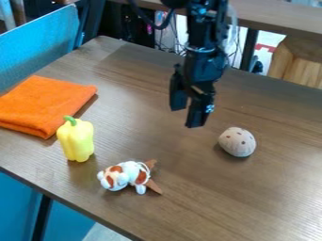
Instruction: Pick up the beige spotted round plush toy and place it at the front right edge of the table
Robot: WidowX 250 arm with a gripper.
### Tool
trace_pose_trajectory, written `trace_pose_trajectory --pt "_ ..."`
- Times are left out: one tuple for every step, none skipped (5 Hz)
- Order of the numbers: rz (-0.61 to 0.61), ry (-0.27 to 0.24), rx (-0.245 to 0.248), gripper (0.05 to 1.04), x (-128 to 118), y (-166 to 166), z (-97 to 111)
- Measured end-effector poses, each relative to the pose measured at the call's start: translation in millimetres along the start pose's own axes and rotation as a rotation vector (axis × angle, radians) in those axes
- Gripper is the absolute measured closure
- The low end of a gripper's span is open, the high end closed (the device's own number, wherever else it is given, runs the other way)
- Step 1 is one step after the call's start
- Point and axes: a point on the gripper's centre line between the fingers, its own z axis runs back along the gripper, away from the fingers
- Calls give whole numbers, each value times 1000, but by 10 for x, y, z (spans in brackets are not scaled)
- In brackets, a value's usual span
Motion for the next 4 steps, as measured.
trace_pose_trajectory --pt "10 -40 22 83 204 -229 73" --pt "-35 -44 16 83 403 -395 44" --pt "-51 -60 0 83 500 -450 46" --pt "-37 -21 11 83 527 -421 -55"
